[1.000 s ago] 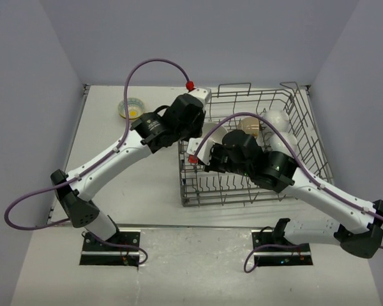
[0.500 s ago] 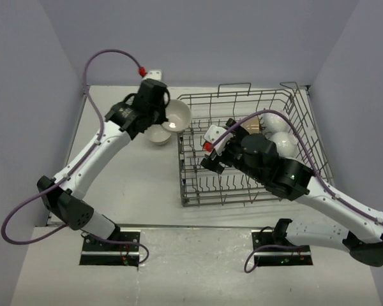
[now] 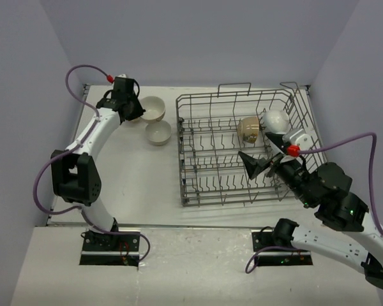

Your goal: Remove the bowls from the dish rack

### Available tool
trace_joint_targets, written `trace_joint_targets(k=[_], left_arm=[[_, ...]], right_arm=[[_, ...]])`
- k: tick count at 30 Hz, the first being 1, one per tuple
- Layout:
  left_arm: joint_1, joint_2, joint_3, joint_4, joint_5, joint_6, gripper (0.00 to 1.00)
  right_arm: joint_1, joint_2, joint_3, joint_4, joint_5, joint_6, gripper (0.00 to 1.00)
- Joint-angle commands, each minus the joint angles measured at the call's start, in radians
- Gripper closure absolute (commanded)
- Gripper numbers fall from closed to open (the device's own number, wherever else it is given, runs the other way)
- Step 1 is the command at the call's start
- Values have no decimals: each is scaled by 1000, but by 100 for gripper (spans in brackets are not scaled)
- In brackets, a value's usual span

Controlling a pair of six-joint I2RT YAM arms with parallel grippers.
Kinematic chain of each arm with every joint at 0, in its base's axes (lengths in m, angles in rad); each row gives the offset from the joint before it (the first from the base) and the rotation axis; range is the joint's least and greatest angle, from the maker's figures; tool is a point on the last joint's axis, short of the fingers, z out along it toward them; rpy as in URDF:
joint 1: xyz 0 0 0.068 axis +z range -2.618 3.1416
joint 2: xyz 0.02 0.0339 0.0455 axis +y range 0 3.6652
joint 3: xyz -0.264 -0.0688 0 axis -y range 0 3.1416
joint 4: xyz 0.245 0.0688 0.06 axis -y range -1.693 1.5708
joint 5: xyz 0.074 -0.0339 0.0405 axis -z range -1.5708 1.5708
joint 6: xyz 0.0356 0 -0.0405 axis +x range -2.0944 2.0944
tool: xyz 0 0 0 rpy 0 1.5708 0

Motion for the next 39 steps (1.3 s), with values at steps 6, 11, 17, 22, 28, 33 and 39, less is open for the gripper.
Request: trace_joint_targets(k=[6, 11, 17, 22, 28, 33, 39], left_arm=[[2, 34, -81, 196, 132, -40, 100], [2, 52, -116, 204, 105, -20, 100], [2, 78, -145, 213, 106, -3, 100], [0, 84, -151, 215, 97, 2, 100], [-4, 113, -164, 218, 108, 5, 100], [-15, 109, -160, 216, 74, 17, 100], [-30, 121, -154, 207, 56, 26, 96]], right_arm=[[-3, -90, -66, 5, -47, 76, 1], [-2, -101, -74, 2, -87, 73, 1], [-2, -95, -68, 4, -117, 67, 1], [-3, -95, -75, 4, -140, 66, 1], [-2, -106, -78, 4, -156, 66, 1], [-2, -127, -84, 2, -159, 64, 1], [-2, -138, -84, 4, -163, 64, 1]])
